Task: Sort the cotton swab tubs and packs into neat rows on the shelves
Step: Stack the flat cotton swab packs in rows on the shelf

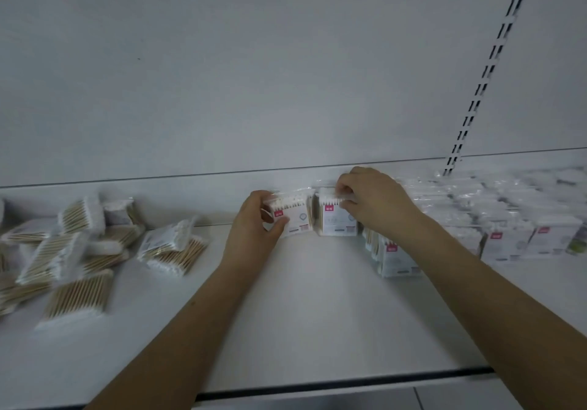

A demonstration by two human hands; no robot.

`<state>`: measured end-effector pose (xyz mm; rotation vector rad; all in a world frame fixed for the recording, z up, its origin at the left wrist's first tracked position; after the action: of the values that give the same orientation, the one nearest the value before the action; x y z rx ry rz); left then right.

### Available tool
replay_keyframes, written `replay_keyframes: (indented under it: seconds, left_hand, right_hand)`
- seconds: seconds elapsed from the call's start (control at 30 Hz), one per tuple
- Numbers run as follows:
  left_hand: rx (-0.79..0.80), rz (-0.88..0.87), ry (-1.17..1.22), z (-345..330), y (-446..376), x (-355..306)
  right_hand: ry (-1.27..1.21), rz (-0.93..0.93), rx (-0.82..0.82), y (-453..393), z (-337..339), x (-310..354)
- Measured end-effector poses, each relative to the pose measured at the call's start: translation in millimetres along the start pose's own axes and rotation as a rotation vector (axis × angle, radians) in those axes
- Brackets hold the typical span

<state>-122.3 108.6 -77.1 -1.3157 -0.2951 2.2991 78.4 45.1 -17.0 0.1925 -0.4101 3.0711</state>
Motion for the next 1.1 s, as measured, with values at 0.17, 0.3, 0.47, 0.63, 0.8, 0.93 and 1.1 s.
replay_keyframes:
  seconds: [0.17, 0.3, 0.47, 0.63, 0.8, 0.93, 1.1]
  left_hand:
    - [-0.102, 0.037, 0.115, 2, 1, -4]
    - [-0.107, 0.036, 0.198, 2, 2, -5]
    - [-0.087, 0.071, 0.266, 1, -1, 4]
    - [-0.016, 0.079, 0.267, -6, -3, 12]
    - [0.051, 0.101, 0.227, -10, -4, 10]
    - [0.046, 0.183, 0.194, 11, 3, 4]
    - [0.063, 0.038, -0.096, 55, 29, -15]
  right_hand:
    - [0.059, 0.027, -0.031, -4, 6, 4]
    - [-0.001, 0.012, -0.023, -5, 3, 1]
    - [-0.036, -0.013, -0.029, -2, 2, -4]
    - [-0.028, -0.035, -0.038, -3, 1, -3]
    - [-0.036, -0.059, 0.019, -5, 8, -3]
    - [-0.102, -0.015, -0.136, -9, 37, 17]
    - [-0.335, 0.124, -0.355, -23, 71, 88]
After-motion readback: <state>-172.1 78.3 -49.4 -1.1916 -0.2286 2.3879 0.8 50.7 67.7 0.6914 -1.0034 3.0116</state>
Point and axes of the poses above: each hand's wrist, its own y-axis away from the middle knuckle, its own z-axis out of the back of the hand, x = y × z, the point moved 8 cm from there along -y, towards the middle knuckle, and after that the axes turned 1 degree about -z, right-handed, at the moved point
